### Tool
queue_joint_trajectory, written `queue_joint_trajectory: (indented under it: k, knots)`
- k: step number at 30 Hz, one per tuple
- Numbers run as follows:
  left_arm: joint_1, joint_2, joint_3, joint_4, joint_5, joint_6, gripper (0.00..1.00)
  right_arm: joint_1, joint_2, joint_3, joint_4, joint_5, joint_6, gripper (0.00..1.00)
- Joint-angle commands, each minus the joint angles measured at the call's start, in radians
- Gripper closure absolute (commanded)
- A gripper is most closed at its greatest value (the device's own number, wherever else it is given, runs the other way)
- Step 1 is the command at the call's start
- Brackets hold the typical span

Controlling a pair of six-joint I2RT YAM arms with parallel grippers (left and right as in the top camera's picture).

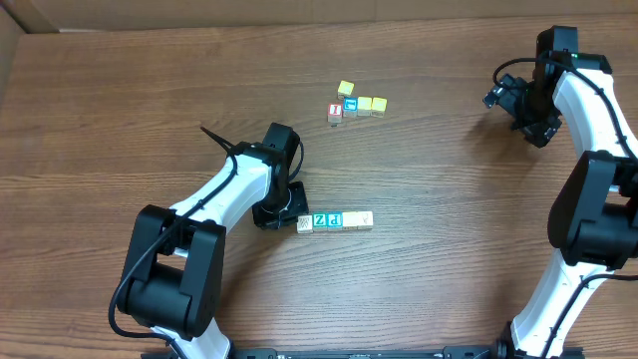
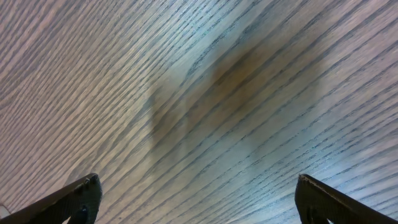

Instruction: Flip 5 blocks

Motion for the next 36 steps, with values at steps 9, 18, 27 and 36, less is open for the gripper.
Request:
queue_joint_trajectory:
  k: [9, 18, 27, 36]
  knots:
    - [0.048, -0.047, 0.081, -0.075, -0.068, 0.007, 0.96, 0.001, -0.030, 0.017, 0.005, 0.002, -0.005, 0.00]
    - [-0.026, -0.261, 0.054, -0.186, -0.087, -0.002, 0.96, 0.001, -0.030, 0.017, 0.005, 0.002, -0.005, 0.00]
    - [-0.195, -0.352, -0.191, 0.015, -0.105, -0.154, 0.96, 0.001, -0.030, 0.017, 0.005, 0.002, -0.005, 0.00]
    - [-0.243, -0.316, -0.217, 0.050, -0.180, -0.204, 0.96, 0.001, -0.030, 0.017, 0.005, 0.002, -0.005, 0.00]
